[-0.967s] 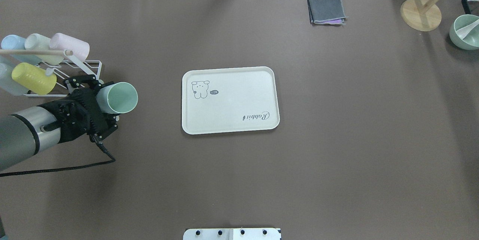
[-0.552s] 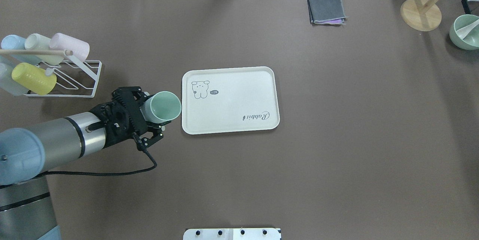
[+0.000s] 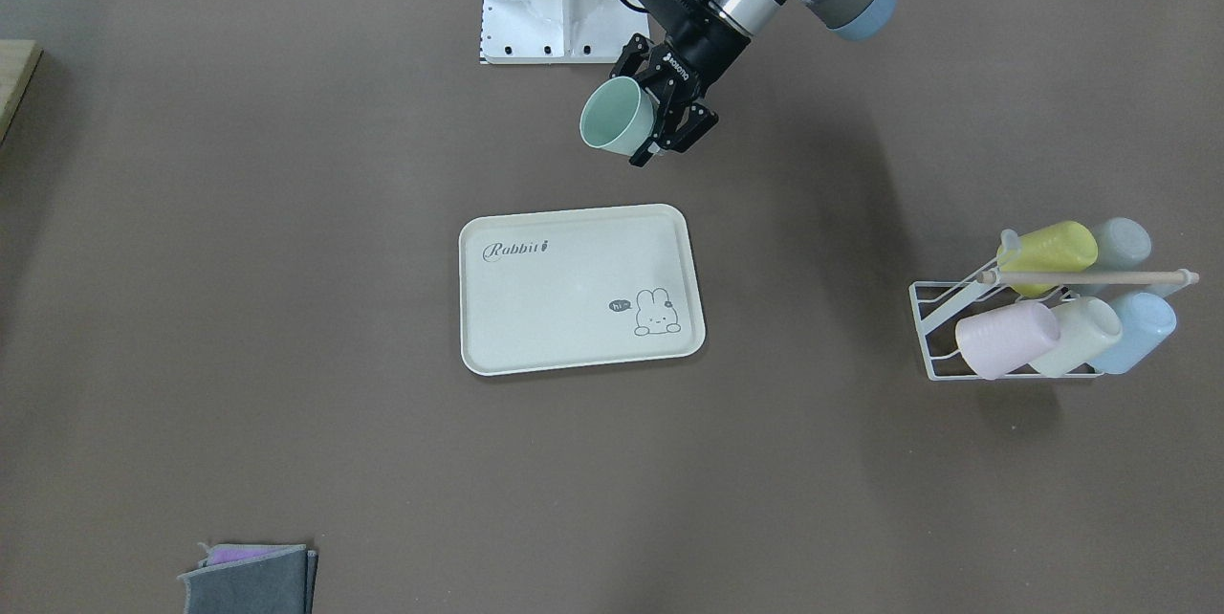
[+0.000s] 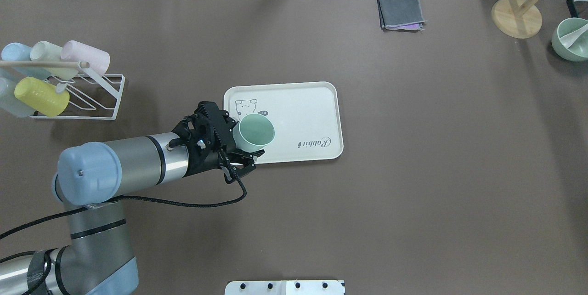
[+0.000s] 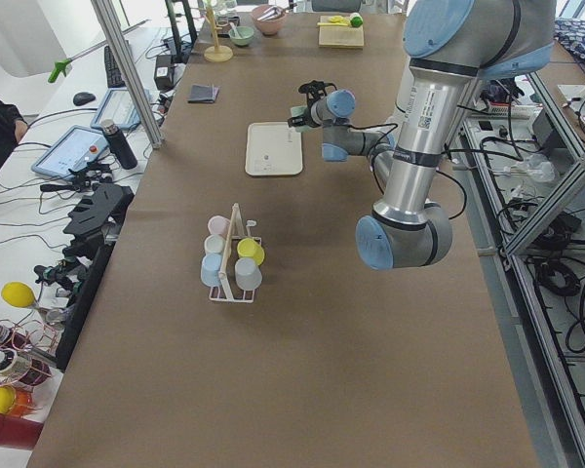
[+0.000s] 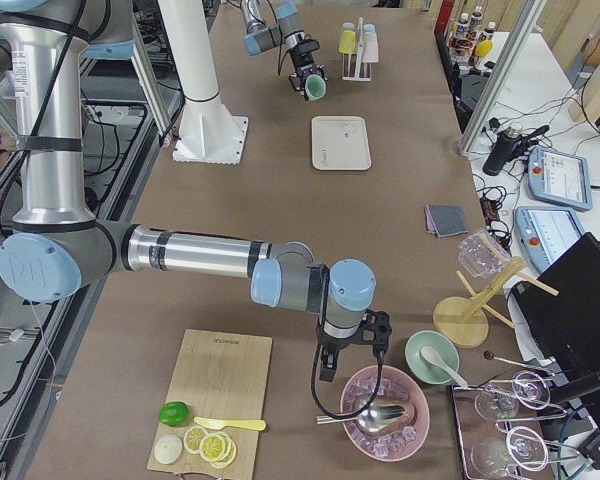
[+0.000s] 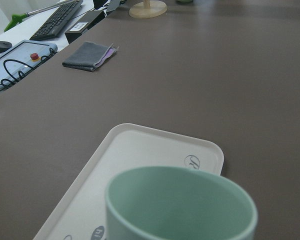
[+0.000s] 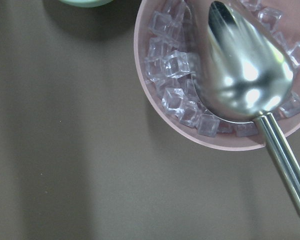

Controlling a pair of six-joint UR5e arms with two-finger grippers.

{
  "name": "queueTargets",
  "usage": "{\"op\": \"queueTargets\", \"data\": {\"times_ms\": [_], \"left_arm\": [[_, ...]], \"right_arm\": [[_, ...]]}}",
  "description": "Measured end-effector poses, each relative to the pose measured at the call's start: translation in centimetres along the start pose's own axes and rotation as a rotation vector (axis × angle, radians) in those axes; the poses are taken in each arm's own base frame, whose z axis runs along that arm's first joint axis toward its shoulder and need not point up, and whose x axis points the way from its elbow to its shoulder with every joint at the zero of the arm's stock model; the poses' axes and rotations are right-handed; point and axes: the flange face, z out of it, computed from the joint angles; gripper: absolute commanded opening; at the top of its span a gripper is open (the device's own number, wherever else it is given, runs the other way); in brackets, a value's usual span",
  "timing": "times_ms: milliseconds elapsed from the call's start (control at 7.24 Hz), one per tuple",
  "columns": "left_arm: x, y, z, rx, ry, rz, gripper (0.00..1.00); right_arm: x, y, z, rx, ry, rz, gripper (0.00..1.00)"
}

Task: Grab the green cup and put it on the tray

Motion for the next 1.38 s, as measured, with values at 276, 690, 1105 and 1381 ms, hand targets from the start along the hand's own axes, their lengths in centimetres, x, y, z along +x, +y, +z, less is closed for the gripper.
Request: {"op": "queueTargets", "data": {"times_ms": [276,690,1105,1381], "left_arm": [[0.6,0.6,-0.2,-0.003,0.048,-0.044,0.00],[0.5,0.6,-1.3,0.096,0.077,-0.127,0.00],[-1.8,-3.7,2.8,0.180,-0.017,-0.297,0.00],[-3.6,-3.2,6.5,0.224,-0.094,-0.329,0.00]], "right_arm": [[-0.6,-0.8,-0.6,0.012,0.001,-0.015,1.00],[-0.5,-0.6,-1.3,0.027,0.004,-0.028,1.00],[0.4,0.0,-1.4,0.029,0.005,-0.015,1.00],[1.4,0.5,-1.6,0.033,0.002,0.005,1.00]]}}
